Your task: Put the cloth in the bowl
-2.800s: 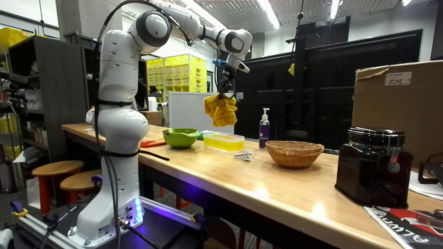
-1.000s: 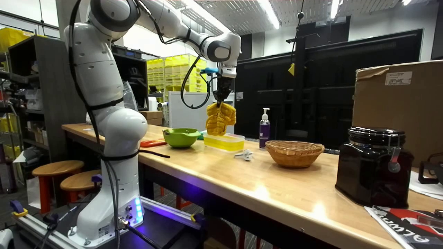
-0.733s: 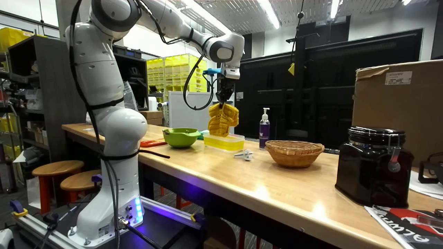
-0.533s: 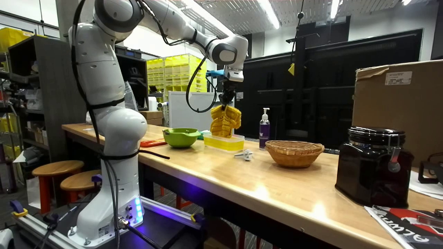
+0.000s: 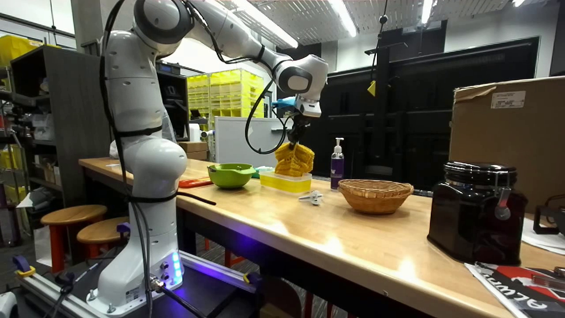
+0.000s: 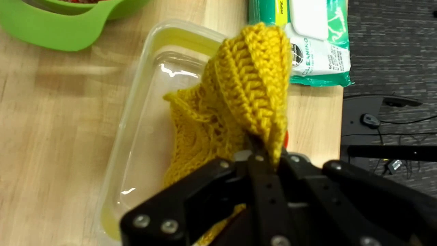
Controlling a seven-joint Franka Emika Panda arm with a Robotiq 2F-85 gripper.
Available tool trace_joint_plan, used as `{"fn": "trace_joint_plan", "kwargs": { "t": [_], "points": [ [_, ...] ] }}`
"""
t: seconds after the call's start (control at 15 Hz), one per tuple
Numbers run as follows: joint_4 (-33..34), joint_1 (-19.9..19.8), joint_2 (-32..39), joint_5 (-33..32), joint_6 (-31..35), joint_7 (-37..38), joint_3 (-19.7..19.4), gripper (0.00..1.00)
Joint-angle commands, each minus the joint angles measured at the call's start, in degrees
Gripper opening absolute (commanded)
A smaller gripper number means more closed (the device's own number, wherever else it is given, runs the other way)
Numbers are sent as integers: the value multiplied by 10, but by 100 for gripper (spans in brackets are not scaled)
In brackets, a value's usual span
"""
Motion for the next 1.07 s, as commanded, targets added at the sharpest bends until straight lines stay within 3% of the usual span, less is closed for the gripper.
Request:
{"fn": "trace_joint_plan", "kwargs": {
  "t": [0.0, 1.0],
  "points": [
    [-8, -11, -2, 22, 1, -20, -3, 2],
    [-131, -23, -115, 14, 31, 38, 14, 2]
  ]
}}
